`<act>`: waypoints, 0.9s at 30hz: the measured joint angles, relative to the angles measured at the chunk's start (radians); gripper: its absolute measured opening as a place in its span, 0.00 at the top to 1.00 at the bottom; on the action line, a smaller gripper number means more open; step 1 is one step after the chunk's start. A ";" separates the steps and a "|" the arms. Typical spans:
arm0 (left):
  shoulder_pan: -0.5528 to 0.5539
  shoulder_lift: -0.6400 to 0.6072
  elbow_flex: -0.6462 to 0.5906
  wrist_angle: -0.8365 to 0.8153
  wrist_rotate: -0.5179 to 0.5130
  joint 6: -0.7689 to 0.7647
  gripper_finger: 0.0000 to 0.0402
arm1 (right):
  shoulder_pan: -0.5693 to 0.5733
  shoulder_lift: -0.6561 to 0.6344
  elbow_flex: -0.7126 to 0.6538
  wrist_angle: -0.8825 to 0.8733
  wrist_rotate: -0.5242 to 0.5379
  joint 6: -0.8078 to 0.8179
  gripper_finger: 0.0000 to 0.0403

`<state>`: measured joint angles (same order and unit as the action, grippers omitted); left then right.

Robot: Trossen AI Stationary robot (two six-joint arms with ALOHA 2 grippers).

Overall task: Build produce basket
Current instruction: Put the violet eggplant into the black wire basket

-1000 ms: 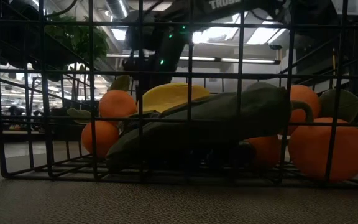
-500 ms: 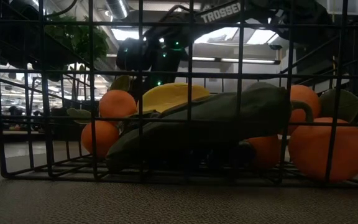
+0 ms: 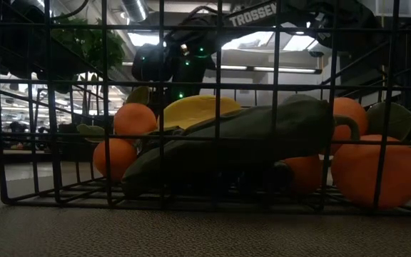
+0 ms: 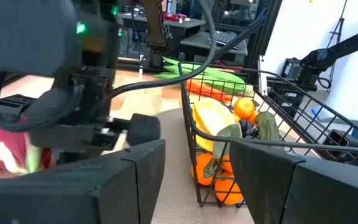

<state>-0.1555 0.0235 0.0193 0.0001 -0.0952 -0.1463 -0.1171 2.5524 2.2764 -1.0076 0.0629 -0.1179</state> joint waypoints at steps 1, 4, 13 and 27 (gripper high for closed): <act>0.000 0.000 0.000 0.000 0.000 0.000 0.58 | 0.004 0.001 0.018 -0.012 0.010 0.000 0.81; 0.000 0.000 0.000 0.000 0.000 0.000 0.58 | 0.023 -0.001 0.081 -0.037 0.099 0.008 0.81; 0.000 0.000 0.000 0.000 0.000 0.000 0.58 | 0.088 -0.239 0.078 -0.163 0.126 0.092 0.81; 0.000 0.000 0.000 0.000 0.000 0.000 0.58 | 0.400 -0.482 0.081 -0.211 0.050 0.350 0.81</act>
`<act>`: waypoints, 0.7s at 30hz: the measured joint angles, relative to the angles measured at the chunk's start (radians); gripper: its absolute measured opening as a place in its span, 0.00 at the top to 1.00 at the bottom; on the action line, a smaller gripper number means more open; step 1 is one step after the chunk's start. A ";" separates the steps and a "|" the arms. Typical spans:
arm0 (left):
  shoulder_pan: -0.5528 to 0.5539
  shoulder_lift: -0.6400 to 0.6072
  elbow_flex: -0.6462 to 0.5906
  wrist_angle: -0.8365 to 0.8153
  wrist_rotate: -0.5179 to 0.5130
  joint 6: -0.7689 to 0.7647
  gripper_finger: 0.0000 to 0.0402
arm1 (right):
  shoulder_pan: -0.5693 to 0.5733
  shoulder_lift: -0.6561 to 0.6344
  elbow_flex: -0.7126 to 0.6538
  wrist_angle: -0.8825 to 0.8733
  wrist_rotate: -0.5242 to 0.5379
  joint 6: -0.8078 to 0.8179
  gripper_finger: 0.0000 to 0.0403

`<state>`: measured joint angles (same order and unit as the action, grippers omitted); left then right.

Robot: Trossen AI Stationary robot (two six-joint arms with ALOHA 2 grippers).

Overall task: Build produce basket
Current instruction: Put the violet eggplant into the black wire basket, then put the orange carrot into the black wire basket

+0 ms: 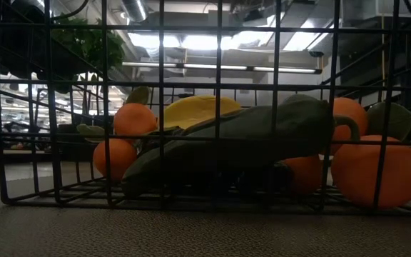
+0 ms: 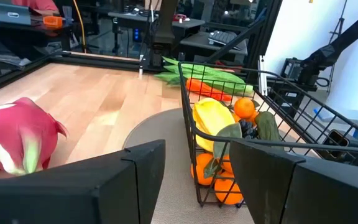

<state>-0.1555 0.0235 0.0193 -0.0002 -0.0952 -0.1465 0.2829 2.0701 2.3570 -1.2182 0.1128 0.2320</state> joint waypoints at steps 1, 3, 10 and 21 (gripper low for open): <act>0.000 0.000 0.000 0.000 0.000 0.000 0.58 | 0.024 0.003 -0.004 -0.003 0.005 0.011 0.81; 0.000 0.000 0.000 0.000 0.000 0.000 0.58 | 0.065 0.011 -0.020 -0.005 0.035 0.036 0.81; 0.000 0.000 0.000 0.000 0.000 0.000 0.58 | 0.136 0.023 -0.114 0.012 0.185 0.148 0.77; 0.000 0.000 0.000 0.000 0.000 0.000 0.58 | 0.135 0.023 -0.188 0.046 0.026 0.209 0.55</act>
